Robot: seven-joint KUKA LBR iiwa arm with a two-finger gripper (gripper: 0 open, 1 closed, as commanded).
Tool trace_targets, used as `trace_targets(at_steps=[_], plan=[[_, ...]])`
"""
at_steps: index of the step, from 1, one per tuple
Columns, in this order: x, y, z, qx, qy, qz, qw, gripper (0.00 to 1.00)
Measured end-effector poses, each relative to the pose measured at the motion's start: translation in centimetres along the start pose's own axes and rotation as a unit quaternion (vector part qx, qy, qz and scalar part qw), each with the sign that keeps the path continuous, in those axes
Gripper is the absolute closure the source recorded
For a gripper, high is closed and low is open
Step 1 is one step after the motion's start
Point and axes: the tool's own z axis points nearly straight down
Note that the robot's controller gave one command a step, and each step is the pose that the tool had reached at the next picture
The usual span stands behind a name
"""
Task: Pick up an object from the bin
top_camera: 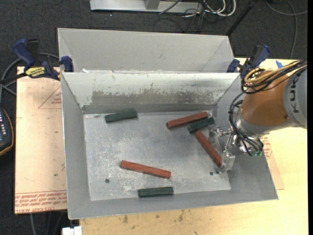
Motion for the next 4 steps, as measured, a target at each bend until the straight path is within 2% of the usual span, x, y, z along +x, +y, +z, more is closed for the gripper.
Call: trace_targets(at_steps=[1, 2, 3, 4], plan=[[-0.1, 0.0, -0.1, 0.001, 0.0001, -0.003, 1.0, 1.0], [0.1, -0.1, 0.0, 0.002, 0.0008, -0.003, 1.0, 0.0], [0.1, -0.1, 0.0, 0.002, 0.0013, -0.003, 1.0, 1.0], [-2.2, 1.1, -13.4, 0.004, -0.0034, -0.053, 0.9986, 1.0]])
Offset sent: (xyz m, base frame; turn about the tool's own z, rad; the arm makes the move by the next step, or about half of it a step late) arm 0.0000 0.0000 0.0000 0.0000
